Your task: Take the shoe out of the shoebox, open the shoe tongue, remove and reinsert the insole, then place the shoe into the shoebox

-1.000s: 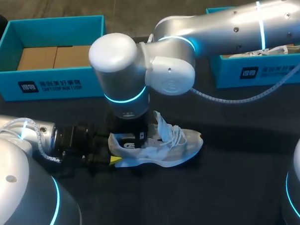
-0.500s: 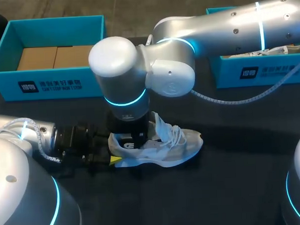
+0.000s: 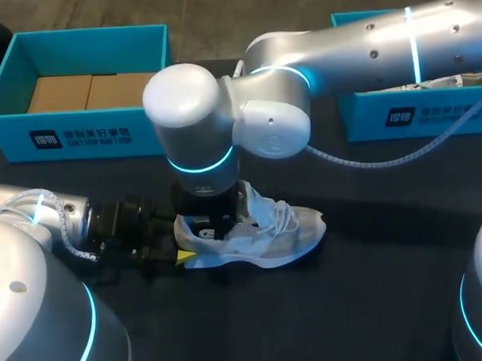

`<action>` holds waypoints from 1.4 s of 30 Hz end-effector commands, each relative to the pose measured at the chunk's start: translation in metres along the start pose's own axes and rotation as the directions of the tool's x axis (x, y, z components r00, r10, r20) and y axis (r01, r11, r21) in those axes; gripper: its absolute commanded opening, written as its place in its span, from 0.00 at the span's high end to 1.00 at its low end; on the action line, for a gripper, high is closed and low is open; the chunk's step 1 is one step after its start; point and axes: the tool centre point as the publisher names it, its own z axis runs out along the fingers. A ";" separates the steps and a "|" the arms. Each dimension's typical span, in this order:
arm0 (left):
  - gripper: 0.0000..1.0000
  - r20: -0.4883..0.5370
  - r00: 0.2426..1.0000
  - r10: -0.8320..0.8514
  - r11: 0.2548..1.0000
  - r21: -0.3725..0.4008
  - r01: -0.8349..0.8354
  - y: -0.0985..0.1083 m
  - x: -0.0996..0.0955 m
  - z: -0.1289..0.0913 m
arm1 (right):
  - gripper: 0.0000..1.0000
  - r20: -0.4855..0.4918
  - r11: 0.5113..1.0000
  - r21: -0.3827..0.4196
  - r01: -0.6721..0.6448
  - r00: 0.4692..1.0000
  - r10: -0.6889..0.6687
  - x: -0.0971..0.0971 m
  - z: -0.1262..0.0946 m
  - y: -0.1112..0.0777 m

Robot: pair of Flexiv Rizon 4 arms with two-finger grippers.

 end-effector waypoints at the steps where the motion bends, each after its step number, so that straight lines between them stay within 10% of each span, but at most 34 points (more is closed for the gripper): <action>1: 1.00 -0.001 1.000 0.001 1.000 -0.001 -0.001 0.000 0.000 -0.001 | 0.62 0.001 1.000 0.001 -0.004 1.000 0.004 0.000 0.008 0.003; 21: 1.00 -0.001 1.000 0.001 1.000 -0.001 -0.001 0.000 0.000 -0.001 | 0.68 -0.105 1.000 -0.012 0.016 0.994 -0.018 0.014 0.035 0.008; 28: 1.00 -0.001 1.000 0.001 1.000 -0.001 -0.001 0.000 0.000 -0.001 | 1.00 -0.148 1.000 -0.018 0.013 0.989 -0.016 0.023 0.043 0.010; 42: 1.00 -0.001 1.000 0.001 1.000 -0.001 -0.001 0.000 0.000 -0.001 | 1.00 -0.091 0.999 -0.035 0.001 0.996 -0.004 0.016 -0.010 -0.019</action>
